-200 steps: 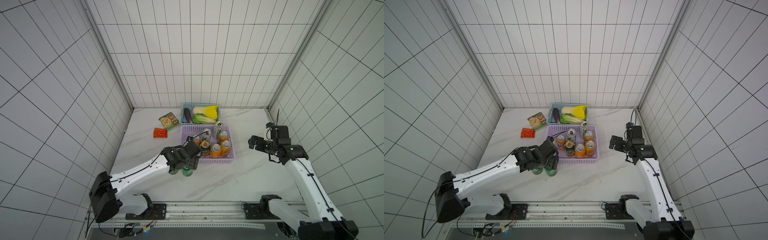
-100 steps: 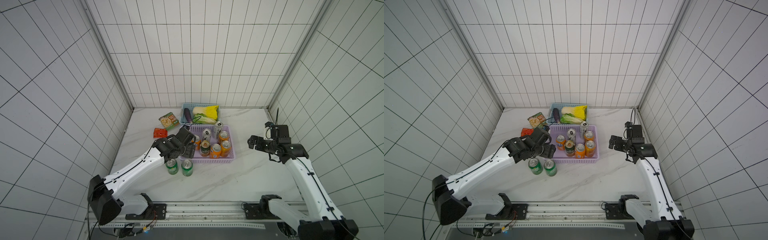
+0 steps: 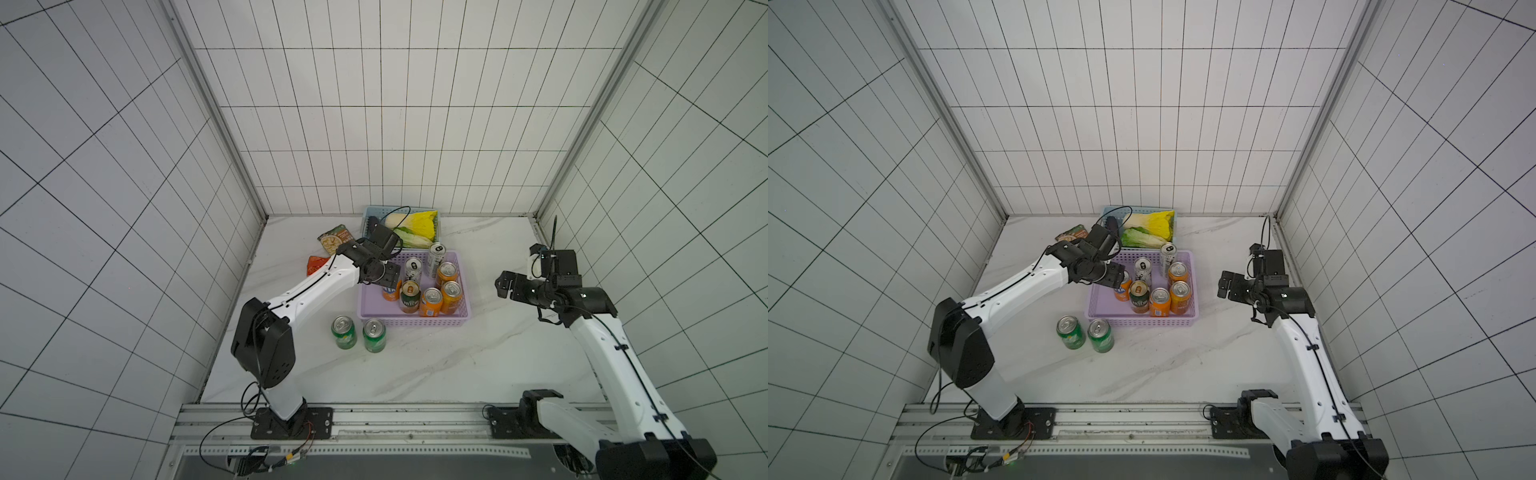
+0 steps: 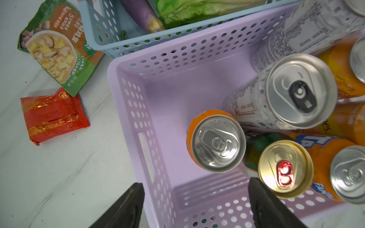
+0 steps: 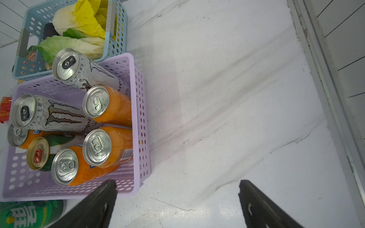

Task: Take out the drinks from the basket
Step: Pick up the drink from the basket.

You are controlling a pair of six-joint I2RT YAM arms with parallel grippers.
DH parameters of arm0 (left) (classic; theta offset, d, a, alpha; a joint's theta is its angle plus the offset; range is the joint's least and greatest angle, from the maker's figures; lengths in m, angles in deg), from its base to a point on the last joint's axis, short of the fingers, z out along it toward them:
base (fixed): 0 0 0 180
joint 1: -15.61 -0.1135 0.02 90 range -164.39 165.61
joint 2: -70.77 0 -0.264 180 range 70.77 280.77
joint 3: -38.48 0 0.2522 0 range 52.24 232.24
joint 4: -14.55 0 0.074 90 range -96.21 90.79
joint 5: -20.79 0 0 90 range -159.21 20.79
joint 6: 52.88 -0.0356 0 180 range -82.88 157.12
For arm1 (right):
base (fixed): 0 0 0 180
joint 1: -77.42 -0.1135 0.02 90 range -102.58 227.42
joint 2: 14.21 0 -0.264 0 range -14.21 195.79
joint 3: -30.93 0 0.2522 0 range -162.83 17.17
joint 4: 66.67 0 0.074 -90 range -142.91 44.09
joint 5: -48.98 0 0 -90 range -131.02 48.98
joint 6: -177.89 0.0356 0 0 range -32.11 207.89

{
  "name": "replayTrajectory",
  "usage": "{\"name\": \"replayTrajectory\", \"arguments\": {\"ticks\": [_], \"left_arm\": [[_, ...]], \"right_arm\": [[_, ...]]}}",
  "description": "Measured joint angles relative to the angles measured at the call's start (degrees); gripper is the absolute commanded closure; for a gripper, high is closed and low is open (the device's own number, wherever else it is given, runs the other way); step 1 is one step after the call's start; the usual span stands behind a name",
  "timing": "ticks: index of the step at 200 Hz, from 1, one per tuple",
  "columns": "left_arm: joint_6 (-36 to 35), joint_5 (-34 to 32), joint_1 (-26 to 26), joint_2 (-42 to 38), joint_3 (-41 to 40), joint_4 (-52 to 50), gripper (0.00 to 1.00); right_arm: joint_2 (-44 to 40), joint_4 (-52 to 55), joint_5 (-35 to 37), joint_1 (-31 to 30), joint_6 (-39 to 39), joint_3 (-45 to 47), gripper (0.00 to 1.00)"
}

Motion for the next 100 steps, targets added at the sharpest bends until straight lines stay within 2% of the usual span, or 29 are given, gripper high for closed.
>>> {"name": "replayTrajectory", "arguments": {"ticks": [62, 100], "left_arm": [[-1.1, 1.7, -0.1, 6.9, 4.1, -0.4, 0.16], [-1.3, 1.8, -0.1, 9.7, 5.7, -0.3, 0.20]], "right_arm": [[0.0, 0.0, 0.2, 0.0, 0.0, 0.0, 0.01], [0.0, 0.0, 0.2, 0.0, 0.0, 0.0, 0.00]]}}
